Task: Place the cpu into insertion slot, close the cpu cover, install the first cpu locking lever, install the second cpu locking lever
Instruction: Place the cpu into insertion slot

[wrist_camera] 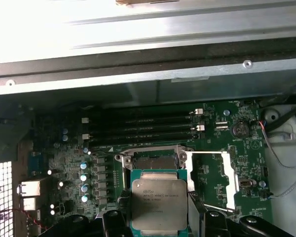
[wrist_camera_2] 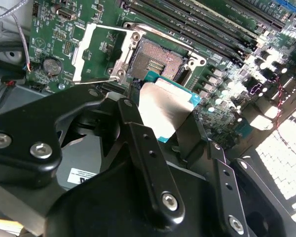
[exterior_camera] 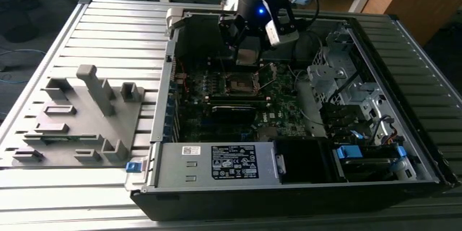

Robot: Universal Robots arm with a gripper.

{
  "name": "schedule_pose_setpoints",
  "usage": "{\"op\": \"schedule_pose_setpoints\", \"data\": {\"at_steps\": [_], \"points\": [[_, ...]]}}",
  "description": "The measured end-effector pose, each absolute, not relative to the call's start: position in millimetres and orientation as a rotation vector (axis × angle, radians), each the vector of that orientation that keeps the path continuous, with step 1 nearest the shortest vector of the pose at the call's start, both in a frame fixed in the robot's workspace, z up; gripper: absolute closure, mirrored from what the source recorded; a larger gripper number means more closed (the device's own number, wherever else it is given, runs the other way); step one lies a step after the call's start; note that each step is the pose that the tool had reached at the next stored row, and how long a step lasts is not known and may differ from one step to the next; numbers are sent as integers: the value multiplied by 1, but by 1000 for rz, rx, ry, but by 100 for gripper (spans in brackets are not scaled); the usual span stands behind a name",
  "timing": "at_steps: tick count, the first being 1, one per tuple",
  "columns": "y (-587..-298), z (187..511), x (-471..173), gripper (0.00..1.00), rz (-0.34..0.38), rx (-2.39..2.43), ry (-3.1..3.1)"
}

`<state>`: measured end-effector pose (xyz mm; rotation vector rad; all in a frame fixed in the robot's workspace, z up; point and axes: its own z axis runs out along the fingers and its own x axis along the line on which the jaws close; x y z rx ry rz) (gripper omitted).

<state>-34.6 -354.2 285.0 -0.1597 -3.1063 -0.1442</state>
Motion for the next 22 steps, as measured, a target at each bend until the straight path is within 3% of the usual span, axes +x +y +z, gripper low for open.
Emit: {"op": "schedule_pose_setpoints", "data": {"at_steps": [22], "points": [[-354, 285, -35, 46, -149, -508, -3079]]}}
